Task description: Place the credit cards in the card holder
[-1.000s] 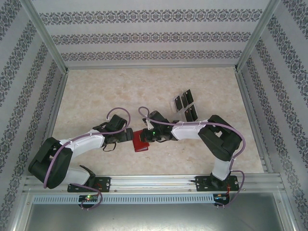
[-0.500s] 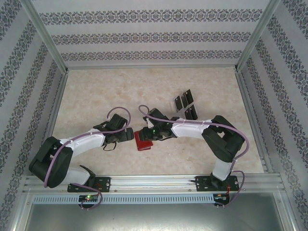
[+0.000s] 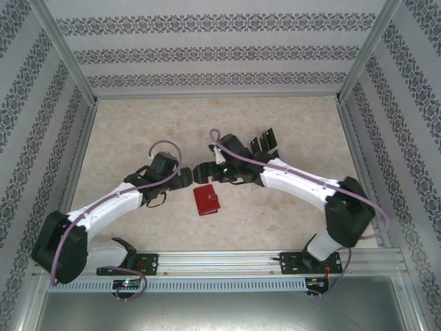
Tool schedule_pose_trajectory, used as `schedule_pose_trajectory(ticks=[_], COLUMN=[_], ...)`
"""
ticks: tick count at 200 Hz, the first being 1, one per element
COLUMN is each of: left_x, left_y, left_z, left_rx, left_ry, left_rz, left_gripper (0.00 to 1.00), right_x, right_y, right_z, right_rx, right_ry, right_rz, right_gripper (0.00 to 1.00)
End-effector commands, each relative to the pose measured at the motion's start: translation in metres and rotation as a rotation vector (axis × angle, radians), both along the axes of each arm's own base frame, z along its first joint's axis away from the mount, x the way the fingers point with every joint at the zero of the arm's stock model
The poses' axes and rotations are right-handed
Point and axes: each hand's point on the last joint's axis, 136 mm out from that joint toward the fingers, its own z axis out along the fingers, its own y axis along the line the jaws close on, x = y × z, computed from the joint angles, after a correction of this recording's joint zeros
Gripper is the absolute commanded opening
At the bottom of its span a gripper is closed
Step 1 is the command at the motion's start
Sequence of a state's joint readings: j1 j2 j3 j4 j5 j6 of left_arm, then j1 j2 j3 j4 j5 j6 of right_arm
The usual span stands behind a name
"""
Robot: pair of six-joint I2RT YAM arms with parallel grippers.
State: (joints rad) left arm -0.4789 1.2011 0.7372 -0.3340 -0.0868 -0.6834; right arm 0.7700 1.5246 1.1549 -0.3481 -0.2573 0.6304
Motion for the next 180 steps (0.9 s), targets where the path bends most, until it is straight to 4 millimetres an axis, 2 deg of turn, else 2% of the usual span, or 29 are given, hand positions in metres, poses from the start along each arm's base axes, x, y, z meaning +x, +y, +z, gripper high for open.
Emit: schedule_pose_trajectory(ticks=[1,10,31,52,79,92,104,117,133,160,180], left_x=[0.006,0.008,0.012,0.014,0.013,0.012,0.01,0.008,0.004,-0.004,-0.008], left_y=[0.036,0.046,0.069,0.093,0.115,0.124,0.133,0.145,0.159,0.181,0.185], left_z=[0.041,0.057,0.089,0.111,0.125,0.129,0.125,0.117,0.1,0.068,0.049], left_rx=[0.106,0.121,0.179,0.291,0.413,0.441,0.469,0.514,0.574,0.59,0.569], left_ry=[-0.09,-0.124,-0.22,-0.303,-0.426,-0.499,-0.535,-0.539,-0.5,-0.421,-0.401], left_rz=[0.066,0.085,0.118,0.133,0.157,0.185,0.203,0.218,0.22,0.252,0.259], left_gripper=[1.0,1.0,1.0,1.0,1.0,1.0,1.0,1.0,1.0,1.0,1.0], right_x=[0.029,0.039,0.062,0.08,0.089,0.091,0.088,0.086,0.087,0.085,0.086], right_y=[-0.053,-0.076,-0.143,-0.215,-0.306,-0.345,-0.375,-0.393,-0.402,-0.401,-0.392], right_z=[0.044,0.06,0.09,0.106,0.099,0.09,0.081,0.07,0.055,0.013,-0.017], right_rx=[-0.035,-0.045,-0.139,-0.244,-0.301,-0.349,-0.411,-0.477,-0.553,-0.606,-0.581], right_ry=[-0.145,-0.199,-0.343,-0.449,-0.46,-0.477,-0.507,-0.543,-0.569,-0.53,-0.532], right_rz=[-0.151,-0.21,-0.397,-0.611,-0.886,-0.991,-1.064,-1.086,-1.057,-0.995,-0.963], right_gripper=[0.98,0.98,0.98,0.98,0.98,0.98,0.98,0.98,0.98,0.98,0.98])
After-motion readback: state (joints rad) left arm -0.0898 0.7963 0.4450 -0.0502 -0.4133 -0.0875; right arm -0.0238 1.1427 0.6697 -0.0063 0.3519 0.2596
